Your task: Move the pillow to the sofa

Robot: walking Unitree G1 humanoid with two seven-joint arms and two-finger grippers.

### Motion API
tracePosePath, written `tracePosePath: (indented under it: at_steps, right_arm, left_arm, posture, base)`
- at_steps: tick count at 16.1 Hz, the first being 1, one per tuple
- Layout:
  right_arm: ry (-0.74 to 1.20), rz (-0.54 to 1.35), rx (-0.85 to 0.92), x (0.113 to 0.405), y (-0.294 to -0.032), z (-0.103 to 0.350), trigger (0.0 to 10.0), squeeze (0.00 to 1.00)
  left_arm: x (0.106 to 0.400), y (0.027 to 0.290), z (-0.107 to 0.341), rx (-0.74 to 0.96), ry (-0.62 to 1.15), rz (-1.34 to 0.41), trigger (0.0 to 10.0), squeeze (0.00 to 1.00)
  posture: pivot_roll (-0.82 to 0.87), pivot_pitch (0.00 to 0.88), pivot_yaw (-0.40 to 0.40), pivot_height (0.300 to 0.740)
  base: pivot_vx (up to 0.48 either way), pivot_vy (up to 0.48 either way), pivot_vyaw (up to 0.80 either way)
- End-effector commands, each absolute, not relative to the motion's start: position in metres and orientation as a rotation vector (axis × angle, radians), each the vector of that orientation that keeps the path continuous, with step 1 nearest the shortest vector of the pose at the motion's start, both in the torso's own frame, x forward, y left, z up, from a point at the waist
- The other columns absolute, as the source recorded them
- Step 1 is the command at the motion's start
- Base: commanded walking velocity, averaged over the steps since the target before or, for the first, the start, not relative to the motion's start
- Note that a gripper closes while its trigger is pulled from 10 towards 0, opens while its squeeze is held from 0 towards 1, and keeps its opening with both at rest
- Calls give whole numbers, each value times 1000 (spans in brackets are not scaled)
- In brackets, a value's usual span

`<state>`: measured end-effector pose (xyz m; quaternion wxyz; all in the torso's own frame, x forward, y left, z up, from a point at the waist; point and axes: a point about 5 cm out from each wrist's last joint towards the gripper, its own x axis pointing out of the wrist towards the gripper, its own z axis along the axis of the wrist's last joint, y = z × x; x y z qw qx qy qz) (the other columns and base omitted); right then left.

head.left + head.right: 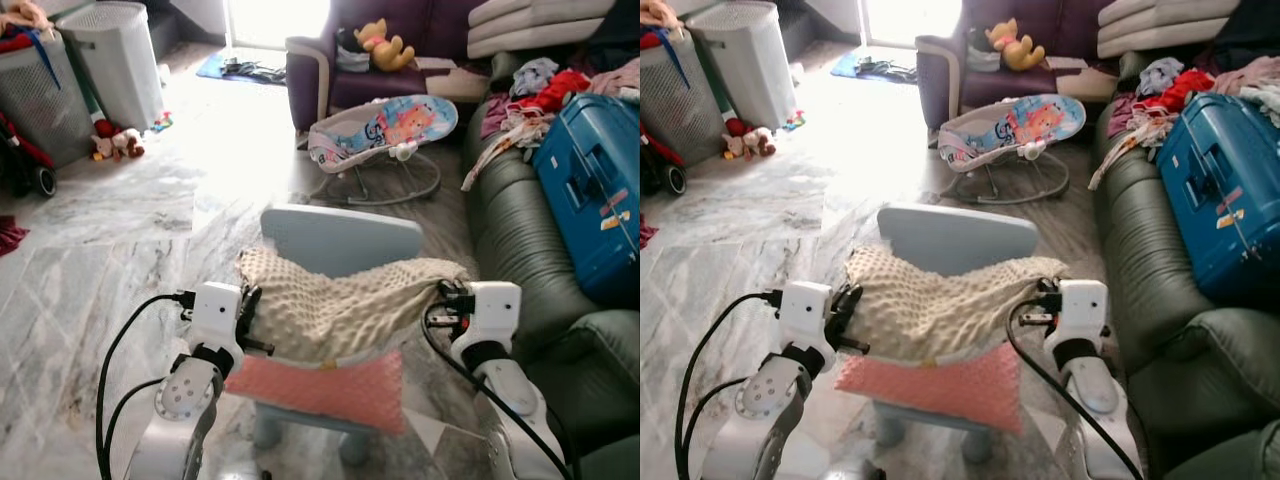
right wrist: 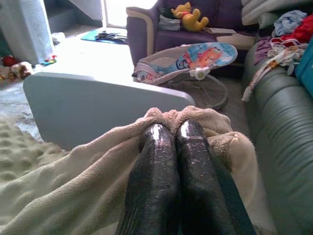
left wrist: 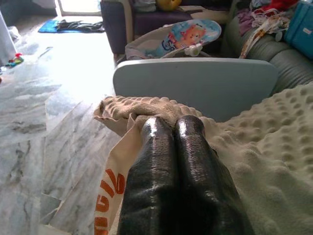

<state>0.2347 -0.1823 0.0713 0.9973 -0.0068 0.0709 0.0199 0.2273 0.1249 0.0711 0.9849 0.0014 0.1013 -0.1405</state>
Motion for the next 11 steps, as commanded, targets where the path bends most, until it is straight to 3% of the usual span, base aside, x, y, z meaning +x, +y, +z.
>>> tracePosePath:
  at_steps: [1,11]
  right_arm:
    - [121,52,-8,237,-179,76,10000,0]
    - [128,48,-4,238,-179,75,10000,0]
  left_arm:
    - [230,122,78,10,176,-303,10000,0]
    - [231,119,79,11,173,-323,10000,0]
  posture:
    - [-42,0,-3,740]
    - [-46,0,-1,740]
  base:
    - [0,439,0]
    - [0,453,0]
